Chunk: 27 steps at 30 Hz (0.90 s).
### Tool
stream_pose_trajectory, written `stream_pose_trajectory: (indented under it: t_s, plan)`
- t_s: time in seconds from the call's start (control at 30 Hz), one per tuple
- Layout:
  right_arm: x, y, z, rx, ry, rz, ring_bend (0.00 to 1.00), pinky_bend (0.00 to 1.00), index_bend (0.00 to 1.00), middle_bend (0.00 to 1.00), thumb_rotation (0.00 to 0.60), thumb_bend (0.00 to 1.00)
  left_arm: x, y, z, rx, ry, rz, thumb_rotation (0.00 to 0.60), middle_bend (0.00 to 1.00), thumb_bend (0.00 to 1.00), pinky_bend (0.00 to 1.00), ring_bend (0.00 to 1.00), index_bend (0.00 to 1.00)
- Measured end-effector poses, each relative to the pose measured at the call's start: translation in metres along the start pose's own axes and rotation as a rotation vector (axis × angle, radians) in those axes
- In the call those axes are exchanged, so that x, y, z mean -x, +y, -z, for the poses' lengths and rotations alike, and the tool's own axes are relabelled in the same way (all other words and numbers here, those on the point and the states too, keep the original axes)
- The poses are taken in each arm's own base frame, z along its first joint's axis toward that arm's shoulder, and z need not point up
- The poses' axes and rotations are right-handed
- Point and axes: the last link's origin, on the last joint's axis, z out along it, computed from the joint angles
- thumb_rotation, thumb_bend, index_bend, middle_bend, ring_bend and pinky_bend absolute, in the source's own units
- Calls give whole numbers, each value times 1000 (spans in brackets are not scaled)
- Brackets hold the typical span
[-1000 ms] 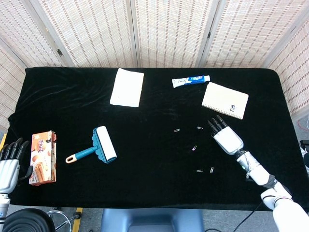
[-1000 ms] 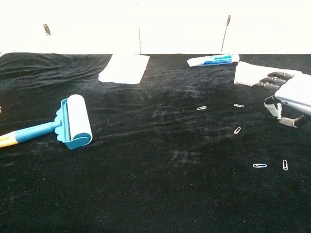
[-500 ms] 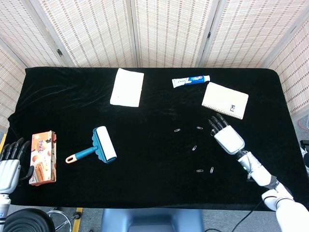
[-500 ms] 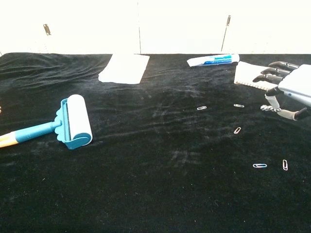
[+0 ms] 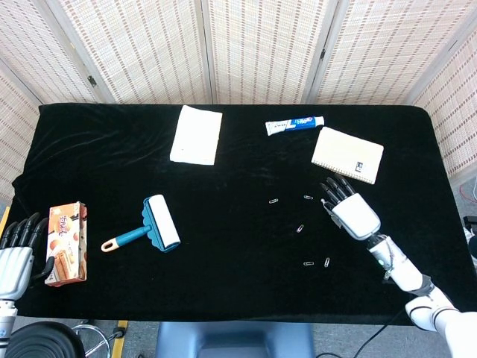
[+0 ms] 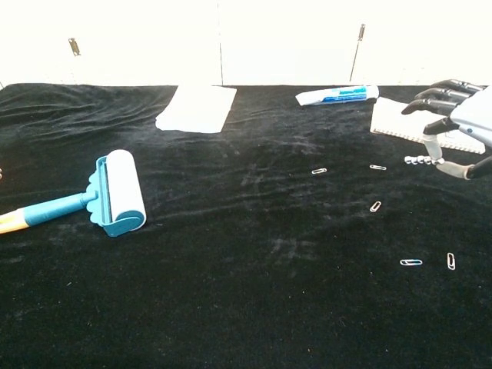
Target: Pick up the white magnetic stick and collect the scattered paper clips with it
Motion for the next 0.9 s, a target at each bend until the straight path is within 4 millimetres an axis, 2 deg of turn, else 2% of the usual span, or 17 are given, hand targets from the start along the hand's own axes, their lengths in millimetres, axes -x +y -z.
stream_pose_trajectory:
  t_s: [0.17, 0.57, 0.9]
  plan:
    - [-6, -4, 1, -1, 21, -37, 88, 0, 812, 178, 600, 447, -1, 0, 2, 3, 4, 4, 600, 0, 487, 0, 12, 0]
    - [-22, -18, -3, 16, 13, -250, 96, 0, 812, 199, 600, 447, -4, -1, 4, 11, 9, 19, 600, 0, 486, 0, 13, 0]
    - [-12, -9, -22, 96, -53, -285, 98, 0, 812, 199, 600, 447, -5, -2, 4, 15, 7, 26, 600, 0, 487, 0, 14, 0]
